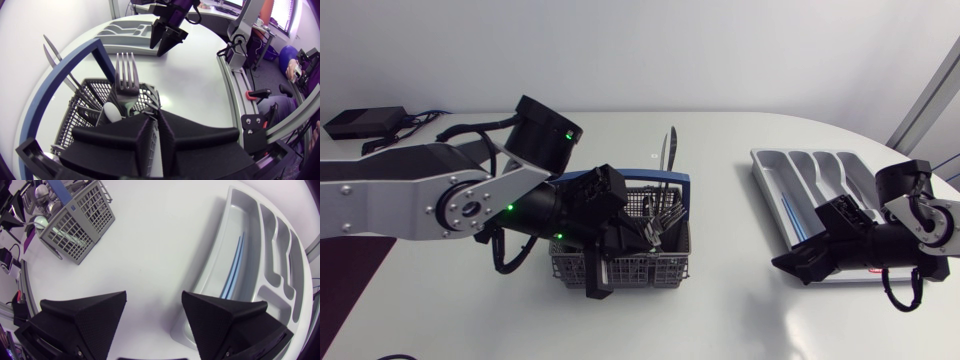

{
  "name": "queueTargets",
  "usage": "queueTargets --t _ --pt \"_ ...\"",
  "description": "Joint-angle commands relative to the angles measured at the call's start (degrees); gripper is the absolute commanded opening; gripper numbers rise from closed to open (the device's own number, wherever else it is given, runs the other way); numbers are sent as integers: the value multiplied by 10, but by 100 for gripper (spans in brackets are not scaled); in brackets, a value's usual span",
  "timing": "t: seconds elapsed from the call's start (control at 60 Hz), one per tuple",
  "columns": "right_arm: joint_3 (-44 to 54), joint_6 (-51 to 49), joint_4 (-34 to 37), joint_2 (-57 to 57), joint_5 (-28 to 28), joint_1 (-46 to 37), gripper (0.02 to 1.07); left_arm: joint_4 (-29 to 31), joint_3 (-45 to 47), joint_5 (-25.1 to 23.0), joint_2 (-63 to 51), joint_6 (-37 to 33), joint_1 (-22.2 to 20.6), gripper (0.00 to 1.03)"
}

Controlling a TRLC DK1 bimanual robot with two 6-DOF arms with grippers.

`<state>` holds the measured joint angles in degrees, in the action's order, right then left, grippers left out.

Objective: Sort the cutlery from the basket into the organizer compartments.

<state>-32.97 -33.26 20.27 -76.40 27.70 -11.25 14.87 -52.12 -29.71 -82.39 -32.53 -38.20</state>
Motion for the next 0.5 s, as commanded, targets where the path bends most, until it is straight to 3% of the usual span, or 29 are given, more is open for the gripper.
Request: queueTargets --t 0.0,0.483 --pt "11 1 -5 -1 -1 6 82 -2 9 -7 12 12 3 9" --pt "22 -15 27 167 47 47 89 109 -66 -53 110 8 45 9"
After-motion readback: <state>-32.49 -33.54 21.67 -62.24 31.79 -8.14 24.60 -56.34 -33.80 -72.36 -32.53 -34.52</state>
